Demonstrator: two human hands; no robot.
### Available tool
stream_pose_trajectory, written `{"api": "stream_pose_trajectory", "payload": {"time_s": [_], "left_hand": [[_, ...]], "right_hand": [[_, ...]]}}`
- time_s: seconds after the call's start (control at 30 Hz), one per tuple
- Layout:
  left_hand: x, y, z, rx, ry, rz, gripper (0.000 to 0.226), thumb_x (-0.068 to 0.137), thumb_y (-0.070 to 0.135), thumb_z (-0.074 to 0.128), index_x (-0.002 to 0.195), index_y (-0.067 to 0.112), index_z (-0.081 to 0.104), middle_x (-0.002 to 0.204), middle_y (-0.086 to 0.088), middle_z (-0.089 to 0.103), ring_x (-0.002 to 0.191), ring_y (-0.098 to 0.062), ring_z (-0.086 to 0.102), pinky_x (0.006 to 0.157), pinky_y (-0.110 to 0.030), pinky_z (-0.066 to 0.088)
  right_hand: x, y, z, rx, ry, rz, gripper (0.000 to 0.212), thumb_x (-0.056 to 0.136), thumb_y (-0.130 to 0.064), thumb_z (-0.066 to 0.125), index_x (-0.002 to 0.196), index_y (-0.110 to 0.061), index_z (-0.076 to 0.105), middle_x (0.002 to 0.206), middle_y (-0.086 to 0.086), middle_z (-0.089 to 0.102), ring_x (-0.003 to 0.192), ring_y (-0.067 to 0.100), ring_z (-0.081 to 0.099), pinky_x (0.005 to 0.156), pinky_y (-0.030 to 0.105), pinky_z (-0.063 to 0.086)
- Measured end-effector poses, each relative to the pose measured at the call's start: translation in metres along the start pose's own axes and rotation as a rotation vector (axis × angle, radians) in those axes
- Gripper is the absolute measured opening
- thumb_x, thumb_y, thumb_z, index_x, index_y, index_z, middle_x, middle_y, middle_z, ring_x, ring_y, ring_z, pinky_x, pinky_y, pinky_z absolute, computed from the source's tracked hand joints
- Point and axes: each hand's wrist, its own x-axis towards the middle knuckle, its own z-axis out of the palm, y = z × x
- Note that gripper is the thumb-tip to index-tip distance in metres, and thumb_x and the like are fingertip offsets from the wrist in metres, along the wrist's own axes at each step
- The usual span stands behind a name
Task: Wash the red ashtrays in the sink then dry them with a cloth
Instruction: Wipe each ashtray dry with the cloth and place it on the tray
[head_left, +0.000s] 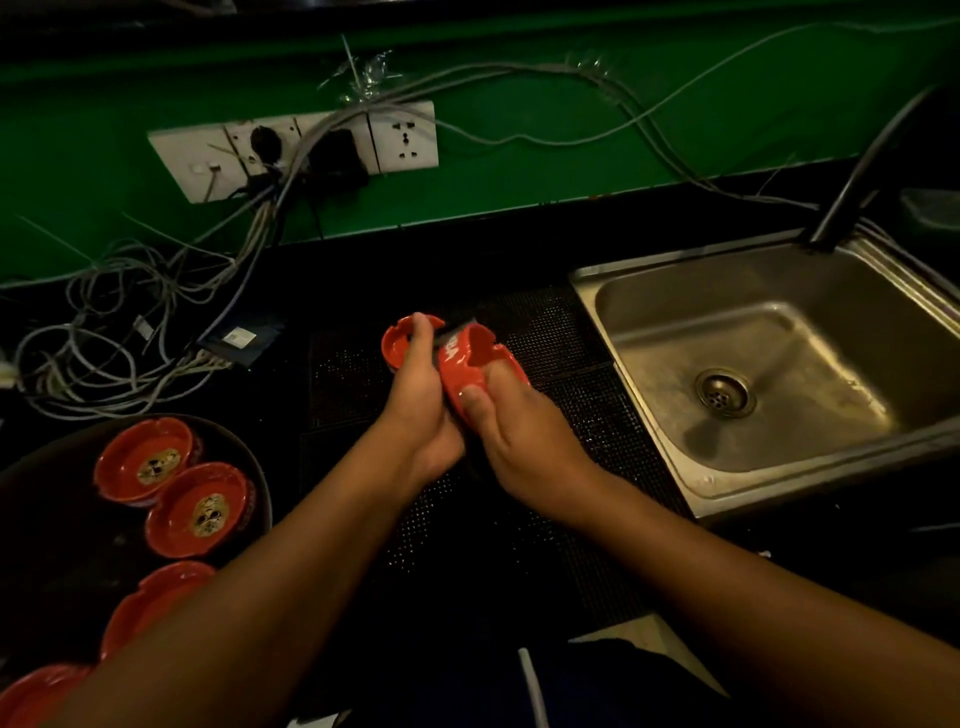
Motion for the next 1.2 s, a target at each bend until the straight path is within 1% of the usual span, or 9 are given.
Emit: {"api": "stream_pose_trajectory", "payload": {"time_s": [0.23, 0.37, 0.43, 0.53, 0.6, 0.7, 0.9, 1.03, 1.2], "left_hand": [[-0.008, 0.000, -0.030, -0.026, -0.155, -0.154, 0.073, 0.080, 0.068, 0.049, 0.117, 0.006, 0.064, 0.114, -0.018, 0.068, 0.106, -0.029, 0.065, 0.090, -0.043, 0.050], [-0.011, -0.001, -0.044, 0.116, -0.157, -0.073, 0.043, 0.089, 0.030, 0.058, 0.131, 0.019, 0.051, 0.112, -0.013, 0.067, 0.094, -0.027, 0.067, 0.076, -0.040, 0.055], [-0.012, -0.005, -0.046, 0.150, -0.092, -0.062, 0.040, 0.088, 0.016, 0.054, 0.128, 0.022, 0.052, 0.112, -0.013, 0.064, 0.092, -0.026, 0.064, 0.071, -0.038, 0.055], [-0.013, -0.003, -0.049, 0.117, -0.029, -0.120, 0.037, 0.083, 0.015, 0.051, 0.119, 0.015, 0.057, 0.105, -0.014, 0.065, 0.092, -0.026, 0.063, 0.070, -0.037, 0.052], [-0.015, -0.001, -0.048, 0.115, -0.052, -0.122, 0.028, 0.084, 0.014, 0.049, 0.110, 0.012, 0.059, 0.092, -0.011, 0.066, 0.085, -0.024, 0.063, 0.071, -0.037, 0.051], [-0.016, -0.001, -0.044, 0.181, -0.060, -0.090, 0.022, 0.086, 0.016, 0.050, 0.105, 0.010, 0.060, 0.093, -0.012, 0.065, 0.085, -0.025, 0.063, 0.072, -0.036, 0.051], [-0.010, 0.006, -0.051, 0.436, -0.047, 0.117, 0.020, 0.097, 0.019, 0.044, 0.102, 0.021, 0.063, 0.102, -0.005, 0.068, 0.096, -0.021, 0.063, 0.086, -0.035, 0.048], [-0.007, 0.008, -0.063, 0.364, 0.007, 0.096, 0.021, 0.096, 0.019, 0.045, 0.108, 0.014, 0.062, 0.096, -0.007, 0.069, 0.094, -0.024, 0.064, 0.083, -0.037, 0.050], [-0.008, 0.007, -0.077, 0.191, 0.000, -0.040, 0.031, 0.094, 0.023, 0.050, 0.122, 0.009, 0.053, 0.114, -0.018, 0.065, 0.099, -0.031, 0.066, 0.064, -0.039, 0.057]], "right_hand": [[-0.001, 0.023, -0.005, -0.556, -0.047, -0.291, 0.030, 0.095, -0.042, 0.035, 0.098, -0.019, 0.054, 0.097, 0.000, 0.059, 0.087, 0.021, 0.045, 0.080, 0.037, 0.033], [-0.006, 0.028, -0.010, -0.562, -0.099, -0.367, 0.026, 0.091, -0.051, 0.043, 0.106, -0.030, 0.045, 0.117, 0.001, 0.054, 0.115, 0.027, 0.043, 0.107, 0.051, 0.029], [-0.009, 0.023, -0.010, -0.369, 0.002, -0.181, 0.035, 0.086, -0.058, 0.047, 0.110, -0.032, 0.045, 0.129, -0.001, 0.044, 0.126, 0.018, 0.033, 0.113, 0.052, 0.021], [-0.010, 0.016, -0.012, 0.413, 0.307, 0.452, 0.041, 0.090, -0.058, 0.043, 0.119, -0.030, 0.043, 0.135, 0.000, 0.041, 0.131, 0.019, 0.038, 0.107, 0.044, 0.037], [-0.014, 0.020, -0.002, 0.992, 0.163, 0.797, 0.060, 0.093, -0.063, 0.033, 0.131, -0.020, 0.047, 0.137, 0.008, 0.051, 0.128, 0.029, 0.048, 0.100, 0.044, 0.045], [-0.023, 0.015, 0.014, 1.353, -0.091, 0.931, 0.075, 0.085, -0.075, 0.029, 0.127, -0.021, 0.060, 0.123, 0.017, 0.064, 0.114, 0.032, 0.061, 0.095, 0.047, 0.048], [-0.030, 0.018, 0.021, 1.465, -0.025, 1.005, 0.056, 0.090, -0.053, 0.047, 0.125, -0.012, 0.062, 0.122, 0.017, 0.065, 0.108, 0.028, 0.065, 0.094, 0.040, 0.051], [-0.038, 0.022, 0.013, 1.393, 0.101, 1.010, 0.035, 0.092, -0.030, 0.051, 0.115, -0.007, 0.063, 0.096, 0.012, 0.073, 0.082, 0.021, 0.072, 0.070, 0.031, 0.059], [-0.032, 0.014, -0.015, 1.056, 0.501, 0.640, 0.022, 0.097, -0.013, 0.050, 0.118, -0.013, 0.058, 0.107, 0.008, 0.069, 0.097, 0.017, 0.068, 0.078, 0.029, 0.058]]}}
